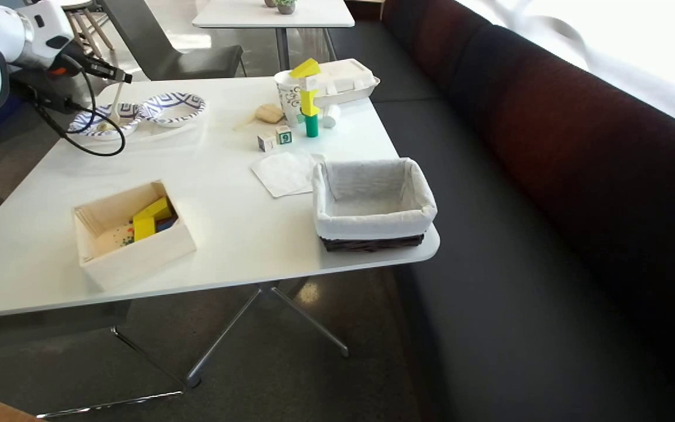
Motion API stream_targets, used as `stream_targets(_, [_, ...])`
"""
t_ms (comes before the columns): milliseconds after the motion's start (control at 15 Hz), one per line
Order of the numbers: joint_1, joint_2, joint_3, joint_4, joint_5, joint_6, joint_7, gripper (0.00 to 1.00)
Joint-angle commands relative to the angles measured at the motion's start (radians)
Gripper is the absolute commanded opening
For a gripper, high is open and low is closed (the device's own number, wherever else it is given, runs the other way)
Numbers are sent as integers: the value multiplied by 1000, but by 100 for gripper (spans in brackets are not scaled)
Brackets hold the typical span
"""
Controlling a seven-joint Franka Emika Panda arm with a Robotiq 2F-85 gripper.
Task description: Use the fork to scoop to pick up the contents inside the bowl to the left and put it in the bowl to the right
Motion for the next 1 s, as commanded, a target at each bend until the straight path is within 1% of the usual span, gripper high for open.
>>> stream_targets(0, [-28,-20,33,-4,38,3,-60,3])
stream_targets(400, [-87,-83,69,-10,10,-53,-70,3])
stream_targets(533, [-91,-91,67,-6,19,-71,-81,3])
stream_targets(600, [-65,-92,39,-6,21,-90,-71,3])
stream_targets(800, [-51,-95,23,-3,32,-112,-83,3])
stream_targets(933, [-29,-90,7,-3,52,-114,-97,3])
